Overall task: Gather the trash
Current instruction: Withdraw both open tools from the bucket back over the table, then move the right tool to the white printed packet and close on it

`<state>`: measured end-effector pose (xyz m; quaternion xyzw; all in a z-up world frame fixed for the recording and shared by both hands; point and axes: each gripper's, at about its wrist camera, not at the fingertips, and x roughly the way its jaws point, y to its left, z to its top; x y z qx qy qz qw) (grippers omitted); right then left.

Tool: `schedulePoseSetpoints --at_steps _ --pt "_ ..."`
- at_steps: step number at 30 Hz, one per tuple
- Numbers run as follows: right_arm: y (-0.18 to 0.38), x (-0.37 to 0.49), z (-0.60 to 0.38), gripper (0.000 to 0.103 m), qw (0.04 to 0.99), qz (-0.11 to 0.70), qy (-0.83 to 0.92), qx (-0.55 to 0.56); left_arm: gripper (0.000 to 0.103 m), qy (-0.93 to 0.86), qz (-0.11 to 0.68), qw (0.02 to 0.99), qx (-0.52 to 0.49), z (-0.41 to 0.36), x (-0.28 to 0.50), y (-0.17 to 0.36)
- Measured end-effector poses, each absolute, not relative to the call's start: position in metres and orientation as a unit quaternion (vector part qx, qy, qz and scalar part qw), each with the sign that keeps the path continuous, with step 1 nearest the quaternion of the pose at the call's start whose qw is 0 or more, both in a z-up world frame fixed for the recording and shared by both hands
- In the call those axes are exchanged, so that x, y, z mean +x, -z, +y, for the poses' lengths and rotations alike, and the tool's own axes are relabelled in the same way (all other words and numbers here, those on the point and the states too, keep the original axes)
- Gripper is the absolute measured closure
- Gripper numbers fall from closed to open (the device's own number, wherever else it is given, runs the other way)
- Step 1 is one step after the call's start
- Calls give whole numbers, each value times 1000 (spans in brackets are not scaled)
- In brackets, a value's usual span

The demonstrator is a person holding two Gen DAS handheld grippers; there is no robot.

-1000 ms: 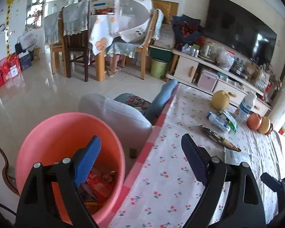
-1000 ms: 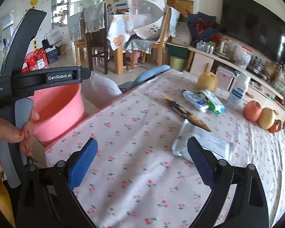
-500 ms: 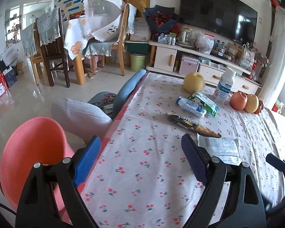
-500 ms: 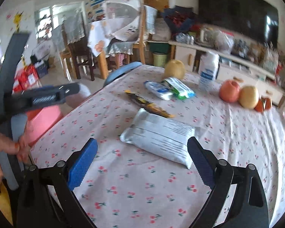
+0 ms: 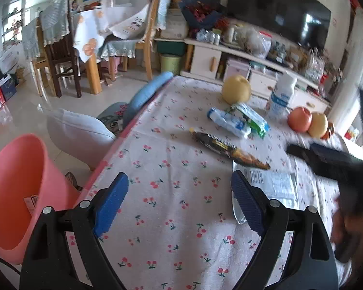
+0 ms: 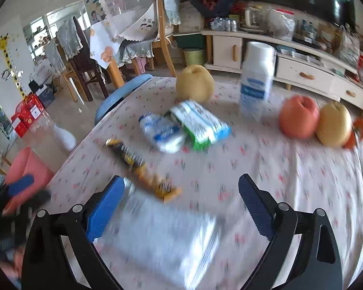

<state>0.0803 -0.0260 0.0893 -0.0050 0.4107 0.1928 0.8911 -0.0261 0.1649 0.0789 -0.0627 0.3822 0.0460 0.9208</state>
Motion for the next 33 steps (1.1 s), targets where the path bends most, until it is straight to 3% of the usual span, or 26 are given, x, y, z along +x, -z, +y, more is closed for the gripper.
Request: schedulePoseSetpoints --at_steps 16,20,23,33 --pt "-49 224 35 9 863 465 -195 -20 16 -3 417 909 -29 148 -19 -63" --pt "-40 213 52 9 865 450 -204 -85 16 -3 421 906 -34 151 -16 -61" --pt "-40 200 54 20 864 441 -224 -96 16 -4 425 904 -39 155 -13 -61" --pt "-43 131 47 24 851 436 -272 -110 16 -7 425 904 -42 157 -16 -60"
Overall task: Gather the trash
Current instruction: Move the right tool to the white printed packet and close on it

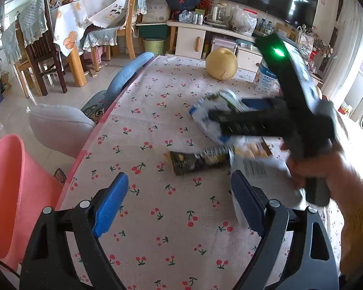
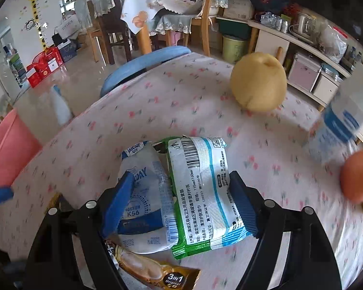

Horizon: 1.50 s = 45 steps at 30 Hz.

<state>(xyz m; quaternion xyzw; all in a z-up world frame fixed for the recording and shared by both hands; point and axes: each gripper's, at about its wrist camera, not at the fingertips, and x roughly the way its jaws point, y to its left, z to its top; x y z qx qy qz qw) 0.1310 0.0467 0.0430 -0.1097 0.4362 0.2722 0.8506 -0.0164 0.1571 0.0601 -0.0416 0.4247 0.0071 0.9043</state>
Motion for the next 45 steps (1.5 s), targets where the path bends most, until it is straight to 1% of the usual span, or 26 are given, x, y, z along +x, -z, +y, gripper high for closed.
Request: schedulePoseSetpoints --at_steps 7,13,14,15,17,20,23,26,28,29,30,32,33,36,39,43,45 --pt "-43 74 11 25 863 439 -236 -82 16 11 438 898 -42 151 -16 -54" --pt "-47 35 -23 24 879 433 -186 -68 16 63 447 892 -41 132 -15 -49" --pt "-49 31 -28 21 882 431 -177 -66 16 72 449 890 -40 129 -15 -48" --pt "-51 27 -35 15 885 429 -168 -62 16 83 452 887 -40 126 -15 -47" --pt "-56 14 -53 12 892 425 -147 -44 16 117 458 880 -38 118 -15 -45" --pt "-63 -11 -83 12 898 424 -118 -6 16 169 460 872 -6 99 -20 -43" --pt "-70 -45 -112 12 900 418 -103 64 16 175 461 870 28 89 -21 -39" --pt "-77 -79 -121 12 896 413 -124 101 16 171 466 867 27 91 -18 -35" --pt "-78 -100 -113 23 889 418 -154 109 16 165 471 867 23 94 -15 -33" --pt "-78 -108 -107 33 884 422 -169 110 16 161 474 865 20 95 -14 -31" --pt "-76 -119 -100 39 876 429 -188 113 16 158 476 865 20 98 -12 -30" --pt "-71 -130 -87 45 864 442 -213 117 18 150 482 863 21 100 -11 -27" --pt "-68 -136 -78 47 853 453 -228 121 19 148 484 862 22 100 -10 -26" --pt "-56 -141 -59 47 835 476 -250 114 24 144 493 858 25 102 -10 -21" --pt "-48 -136 -55 47 832 484 -245 113 24 150 499 853 25 100 -10 -19" --pt "-42 -122 -66 47 835 479 -225 152 24 163 500 849 41 92 -13 -17" --pt "-43 -117 -72 43 840 471 -216 163 24 169 501 848 48 89 -16 -17"
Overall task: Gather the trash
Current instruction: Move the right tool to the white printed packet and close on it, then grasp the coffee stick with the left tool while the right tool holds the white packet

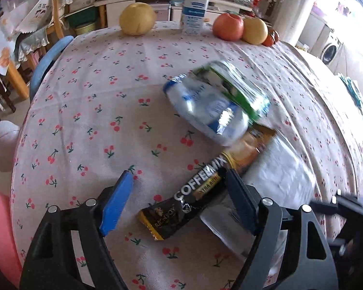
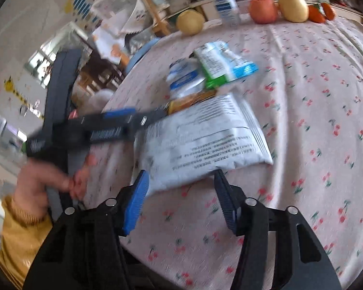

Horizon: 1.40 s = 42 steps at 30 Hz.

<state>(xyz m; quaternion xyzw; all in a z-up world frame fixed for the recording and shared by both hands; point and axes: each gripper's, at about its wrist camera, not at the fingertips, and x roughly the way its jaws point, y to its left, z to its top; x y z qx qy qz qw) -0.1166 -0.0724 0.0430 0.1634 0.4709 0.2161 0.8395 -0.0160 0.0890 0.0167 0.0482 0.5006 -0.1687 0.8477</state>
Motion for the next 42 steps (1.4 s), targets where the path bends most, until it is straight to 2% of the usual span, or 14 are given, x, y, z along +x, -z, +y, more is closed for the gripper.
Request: schedulePoseSetpoints --at_steps 4,7,9,17,22,25,32,36,42 --pt "-43 -101 -90 43 848 455 -196 190 24 182 501 844 63 84 -22 -16" --pt "-42 -88 -94 35 849 453 -189 195 24 206 501 837 75 75 -31 -17" --pt "-45 -77 -90 27 859 447 -182 172 24 220 500 833 86 71 -35 -17" --pt "-42 -57 -75 14 882 436 -155 90 24 223 492 837 88 72 -36 -20" --pt "-38 -57 -66 12 882 443 -151 62 30 186 485 845 126 72 -32 -16" --pt "-37 -59 -62 10 881 447 -149 50 37 192 475 848 135 67 -32 -17" --pt "-36 -60 -56 10 878 457 -142 24 65 198 466 853 125 58 -25 -18" --pt "-35 -61 -54 9 878 456 -144 16 75 190 464 857 122 55 -24 -18" --pt "-32 -65 -42 9 882 449 -138 -35 82 161 470 864 88 71 -22 -21"
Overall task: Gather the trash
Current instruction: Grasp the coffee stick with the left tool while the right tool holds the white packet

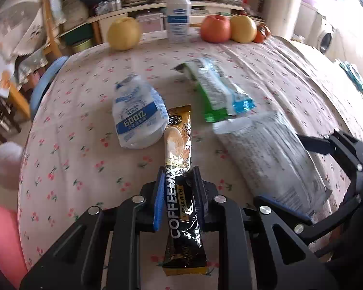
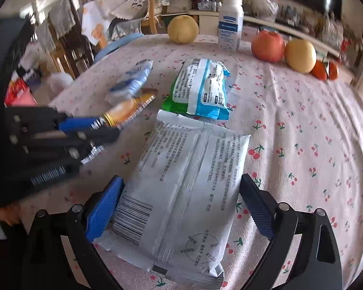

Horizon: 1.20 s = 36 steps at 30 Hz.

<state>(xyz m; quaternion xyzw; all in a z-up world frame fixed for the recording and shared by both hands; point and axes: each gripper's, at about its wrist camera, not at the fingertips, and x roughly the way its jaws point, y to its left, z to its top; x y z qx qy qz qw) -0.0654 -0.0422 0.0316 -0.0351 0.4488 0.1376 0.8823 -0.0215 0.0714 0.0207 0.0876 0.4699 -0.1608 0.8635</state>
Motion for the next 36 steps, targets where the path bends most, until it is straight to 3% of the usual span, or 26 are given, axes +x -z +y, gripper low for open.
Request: schedulePoseSetpoints --at_steps 3,13,16,19,22,23,25,28,30,36 --pt "-32 -65 -43 11 883 448 -138 -34 92 160 466 868 64 81 -22 -26" --pt "-34 -71 -38 23 889 435 -132 -51 92 174 474 862 48 89 -28 -26" --pt "-34 -72 -41 24 890 435 -132 -48 87 177 477 859 59 87 -28 -24" --pt "-35 -74 -43 24 891 432 -129 -50 62 164 483 856 82 83 -28 -18" --pt "-37 -75 -44 24 892 431 -129 -50 58 162 478 856 110 76 -30 -16" --pt "-37 -75 -44 24 892 430 -130 -49 59 168 479 855 110 74 -30 -16" --pt "-39 -76 -45 24 893 428 -131 -49 76 168 475 856 113 72 -31 -17" --pt "-43 -79 -45 24 895 423 -133 -48 80 164 472 859 110 72 -33 -18" --pt "-45 -82 -47 24 897 418 -134 -45 90 162 469 862 106 73 -34 -20" --pt "-52 -88 -51 24 902 409 -134 -36 93 163 464 868 70 83 -35 -28"
